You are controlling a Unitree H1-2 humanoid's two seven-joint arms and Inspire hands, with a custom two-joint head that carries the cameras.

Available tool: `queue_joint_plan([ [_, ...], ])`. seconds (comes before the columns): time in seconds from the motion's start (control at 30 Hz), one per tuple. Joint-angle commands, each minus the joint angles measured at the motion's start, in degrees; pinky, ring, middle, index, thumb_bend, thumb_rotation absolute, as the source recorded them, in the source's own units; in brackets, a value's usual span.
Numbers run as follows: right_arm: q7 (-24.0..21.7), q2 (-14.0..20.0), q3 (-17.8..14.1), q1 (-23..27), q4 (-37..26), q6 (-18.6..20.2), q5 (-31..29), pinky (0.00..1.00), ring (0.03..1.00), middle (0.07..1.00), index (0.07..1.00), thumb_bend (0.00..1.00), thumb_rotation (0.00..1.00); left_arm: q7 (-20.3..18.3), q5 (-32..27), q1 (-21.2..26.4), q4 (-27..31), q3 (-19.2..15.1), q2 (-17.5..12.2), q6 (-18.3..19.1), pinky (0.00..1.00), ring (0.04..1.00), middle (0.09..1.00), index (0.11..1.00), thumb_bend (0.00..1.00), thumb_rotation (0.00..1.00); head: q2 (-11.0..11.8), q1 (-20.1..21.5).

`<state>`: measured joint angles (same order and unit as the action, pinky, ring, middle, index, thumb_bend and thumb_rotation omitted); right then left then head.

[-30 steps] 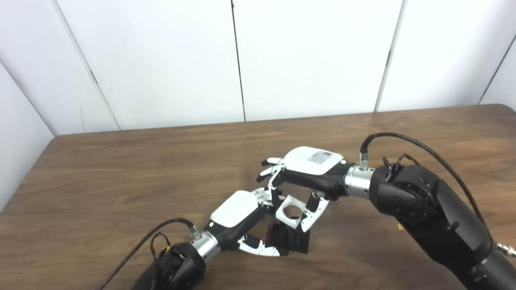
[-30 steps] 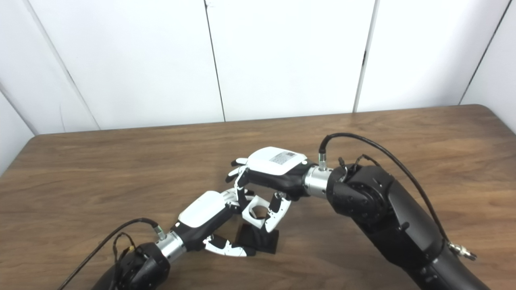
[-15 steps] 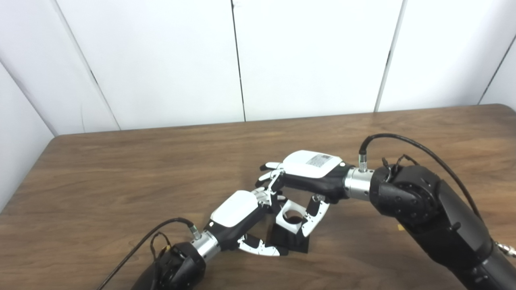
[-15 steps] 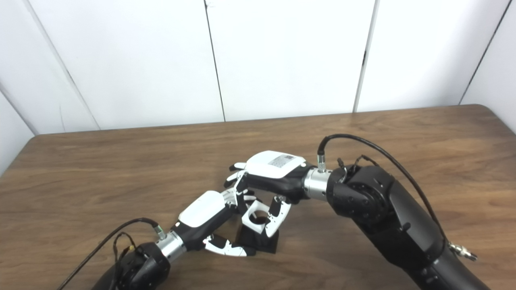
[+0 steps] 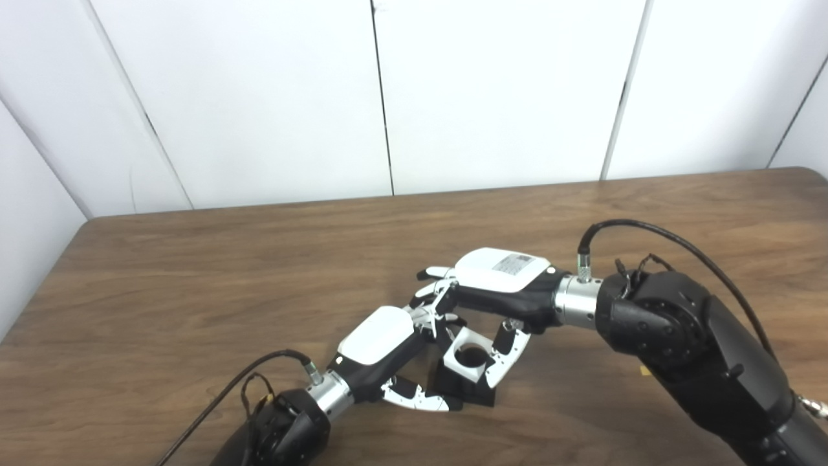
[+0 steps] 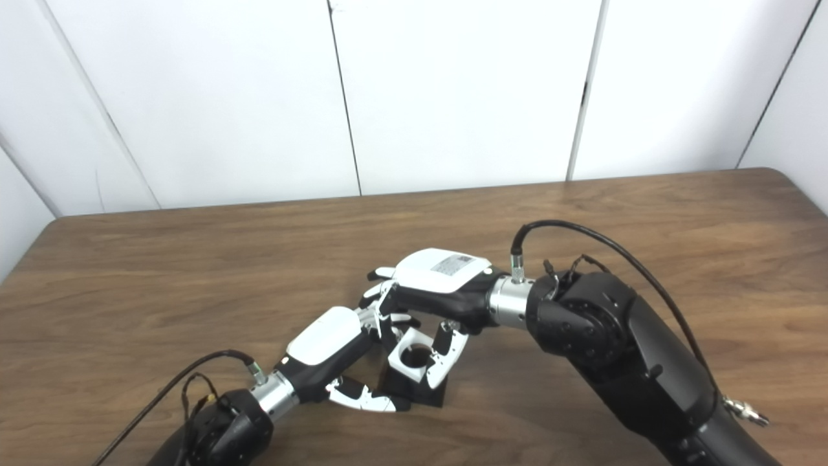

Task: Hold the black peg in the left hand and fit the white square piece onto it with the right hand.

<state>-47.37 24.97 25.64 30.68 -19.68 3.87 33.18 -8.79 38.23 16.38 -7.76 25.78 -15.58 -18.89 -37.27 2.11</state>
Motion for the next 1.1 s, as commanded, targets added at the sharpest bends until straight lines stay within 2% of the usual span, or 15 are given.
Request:
queue_joint_plan([
  [0.0,0.25,0.26,-0.13,1.16,-0.64,-0.31,0.05,0.9,0.989,0.886,0.489,0.52,0.15,-1.19,1.19,0.92,-0.24,0.48,-0.24,0.81,0.95,0.933,0.859,0.533,0.55,0.38,-0.03,0.02],
  [0.5,1.1,0.35,-0.52,0.19,0.56,-0.85,0.62,0.91,0.987,0.893,0.489,0.52,0.15,-1.21,0.75,0.76,0.13,0.31,-0.38,0.57,0.94,0.929,0.854,0.525,0.55,0.36,0.13,-0.04],
  [0.7,0.97,0.28,-0.63,0.19,0.76,-0.24,0.71,0.92,0.995,0.897,0.489,0.52,0.15,-1.22,1.0,0.8,0.25,0.42,-0.45,0.52,0.95,0.932,0.854,0.534,0.55,0.4,0.16,-0.03],
  [0.93,0.41,0.52,-0.52,0.28,1.15,0.07,0.63,0.91,0.987,0.895,0.495,0.52,0.16,-1.34,1.07,0.36,0.99,0.42,-0.37,0.83,0.95,0.929,0.856,0.539,0.55,0.38,0.11,-0.16],
  [0.97,0.18,0.58,-0.43,0.32,1.01,0.35,0.91,0.91,0.988,0.896,0.528,0.59,0.19,-1.4,1.18,0.31,1.12,0.44,-0.39,0.97,0.95,0.929,0.854,0.54,0.55,0.38,0.08,-0.18],
  [1.0,-0.03,0.63,-0.38,0.35,0.85,0.62,1.14,0.91,0.987,0.897,0.592,0.71,0.25,-1.27,1.38,0.28,1.16,0.46,-0.4,0.96,0.95,0.929,0.852,0.542,0.55,0.38,0.09,-0.17],
  [1.07,-0.33,0.71,-0.44,0.37,0.66,1.08,1.17,0.91,0.983,0.896,0.687,0.85,0.32,-0.92,1.47,0.31,0.91,0.48,-0.43,0.56,0.95,0.926,0.848,0.54,0.55,0.38,0.08,-0.16],
])
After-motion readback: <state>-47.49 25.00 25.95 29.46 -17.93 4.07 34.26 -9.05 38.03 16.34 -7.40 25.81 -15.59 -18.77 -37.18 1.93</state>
